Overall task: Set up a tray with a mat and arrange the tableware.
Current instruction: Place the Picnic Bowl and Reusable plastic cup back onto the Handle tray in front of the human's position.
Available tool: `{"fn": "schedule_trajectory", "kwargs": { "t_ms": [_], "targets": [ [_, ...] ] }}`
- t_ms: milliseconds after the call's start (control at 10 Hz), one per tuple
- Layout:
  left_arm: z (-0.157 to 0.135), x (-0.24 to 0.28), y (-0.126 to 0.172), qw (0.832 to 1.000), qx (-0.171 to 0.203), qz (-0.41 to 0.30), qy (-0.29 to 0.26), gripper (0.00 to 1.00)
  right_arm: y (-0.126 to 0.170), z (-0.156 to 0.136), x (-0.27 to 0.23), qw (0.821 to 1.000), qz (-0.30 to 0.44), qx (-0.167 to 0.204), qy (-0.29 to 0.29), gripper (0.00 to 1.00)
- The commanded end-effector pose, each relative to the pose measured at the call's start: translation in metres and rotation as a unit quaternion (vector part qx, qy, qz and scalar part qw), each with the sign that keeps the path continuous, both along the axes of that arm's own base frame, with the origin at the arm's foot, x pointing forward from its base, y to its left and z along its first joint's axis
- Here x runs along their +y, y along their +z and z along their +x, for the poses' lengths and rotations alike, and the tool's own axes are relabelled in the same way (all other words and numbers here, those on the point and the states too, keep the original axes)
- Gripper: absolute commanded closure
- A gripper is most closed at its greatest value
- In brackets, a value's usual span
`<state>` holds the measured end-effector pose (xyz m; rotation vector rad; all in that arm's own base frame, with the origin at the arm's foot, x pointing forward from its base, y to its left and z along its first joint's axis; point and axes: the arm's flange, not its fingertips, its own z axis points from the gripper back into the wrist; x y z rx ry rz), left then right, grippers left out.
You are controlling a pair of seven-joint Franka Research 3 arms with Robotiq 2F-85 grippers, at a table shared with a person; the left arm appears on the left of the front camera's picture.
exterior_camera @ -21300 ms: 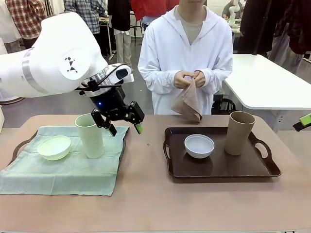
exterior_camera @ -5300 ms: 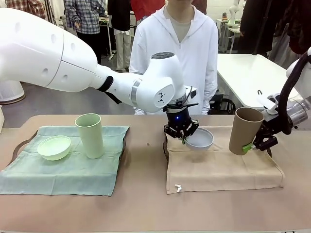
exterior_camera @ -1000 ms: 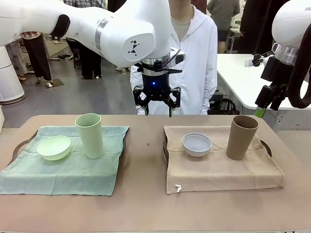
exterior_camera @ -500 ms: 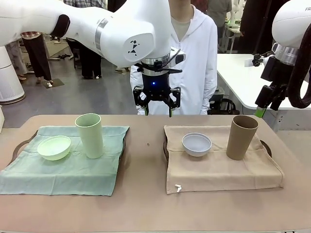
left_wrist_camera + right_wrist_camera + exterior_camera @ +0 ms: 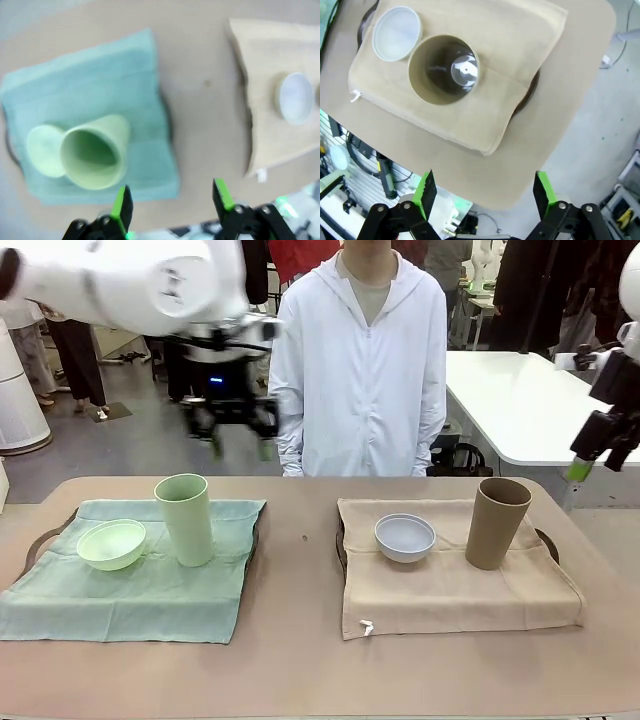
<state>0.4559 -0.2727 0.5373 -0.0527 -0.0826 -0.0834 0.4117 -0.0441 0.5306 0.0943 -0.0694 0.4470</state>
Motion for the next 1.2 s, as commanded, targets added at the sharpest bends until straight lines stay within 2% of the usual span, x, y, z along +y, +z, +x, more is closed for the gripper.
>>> {"fn": "schedule_trajectory", "kwargs": {
  "t_ms": [0,200,400,500,600,800,900,1100],
  "targets": [
    [-0.004,0.057,-0.007,0.999,0.031,0.026,-0.018,0.16,-0.007,-0.017,-0.006,1.0,-0.008,0.008,-0.019,0.0],
    [-0.011,0.118,-0.001,0.997,0.034,0.049,-0.052,0.16,-0.006,-0.027,-0.033,0.998,0.012,0.009,-0.054,0.0],
    [-0.027,0.16,0.0,0.998,0.021,0.043,-0.044,0.16,0.002,-0.033,-0.059,0.996,0.029,0.008,-0.09,0.0],
    [-0.039,0.154,0.0,0.997,-0.023,0.051,-0.055,0.16,0.003,-0.031,-0.056,0.996,0.017,0.0,-0.084,0.0],
    [-0.012,0.148,0.002,0.997,0.04,0.043,-0.042,0.16,-0.002,-0.028,-0.055,0.997,0.025,0.005,-0.067,0.0],
    [-0.012,0.148,0.002,0.997,0.04,0.043,-0.042,0.16,-0.002,-0.028,-0.055,0.997,0.025,0.005,-0.067,0.0],
    [-0.023,0.155,0.003,0.998,0.024,0.044,-0.046,0.16,0.0,-0.03,-0.061,0.997,0.028,0.002,-0.072,0.0],
    [-0.019,0.22,0.015,0.998,0.049,0.023,-0.009,0.16,0.009,-0.031,-0.106,0.993,0.084,0.024,-0.079,0.0]
  ]
}}
